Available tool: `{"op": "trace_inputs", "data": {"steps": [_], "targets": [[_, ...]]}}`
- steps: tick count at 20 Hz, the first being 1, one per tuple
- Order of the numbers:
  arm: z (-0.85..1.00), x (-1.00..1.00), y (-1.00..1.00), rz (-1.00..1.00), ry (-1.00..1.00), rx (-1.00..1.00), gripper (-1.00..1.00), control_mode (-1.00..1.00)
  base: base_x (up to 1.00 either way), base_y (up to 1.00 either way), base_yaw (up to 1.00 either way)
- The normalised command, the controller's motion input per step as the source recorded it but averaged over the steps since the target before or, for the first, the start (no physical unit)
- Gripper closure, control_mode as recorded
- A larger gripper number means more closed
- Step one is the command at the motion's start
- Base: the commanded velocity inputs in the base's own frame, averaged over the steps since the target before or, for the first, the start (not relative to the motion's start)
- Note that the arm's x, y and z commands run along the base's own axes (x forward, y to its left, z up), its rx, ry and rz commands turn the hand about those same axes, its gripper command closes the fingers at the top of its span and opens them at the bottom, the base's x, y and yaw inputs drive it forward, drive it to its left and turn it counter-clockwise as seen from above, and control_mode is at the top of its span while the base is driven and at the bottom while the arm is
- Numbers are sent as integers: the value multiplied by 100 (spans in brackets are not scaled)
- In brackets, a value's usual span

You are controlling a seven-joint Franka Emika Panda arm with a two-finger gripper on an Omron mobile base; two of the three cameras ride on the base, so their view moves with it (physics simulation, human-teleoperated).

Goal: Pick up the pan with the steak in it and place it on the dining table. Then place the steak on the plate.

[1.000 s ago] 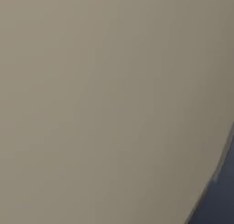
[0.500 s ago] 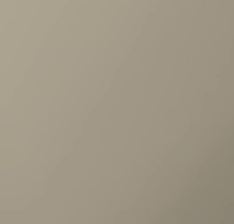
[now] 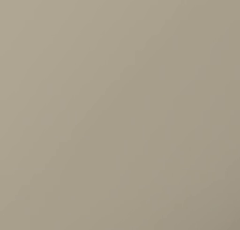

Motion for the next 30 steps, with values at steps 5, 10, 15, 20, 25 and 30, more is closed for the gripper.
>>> {"op": "trace_inputs", "data": {"steps": [5, 10, 15, 20, 25, 30], "targets": [[0, 0, 0, 0, 0, 0, 100, 100, -1, 8, 41], [0, 0, 0, 0, 0, 0, 100, 100, -1, 0, 9], [0, 0, 0, 0, 0, 0, 100, 100, 3, -38, 1], [0, 0, 0, 0, 0, 0, 100, 100, 10, -89, 4], [0, 0, 0, 0, 0, 0, 100, 100, 17, -92, 4], [0, 0, 0, 0, 0, 0, 100, 100, 21, -91, 4]]}}
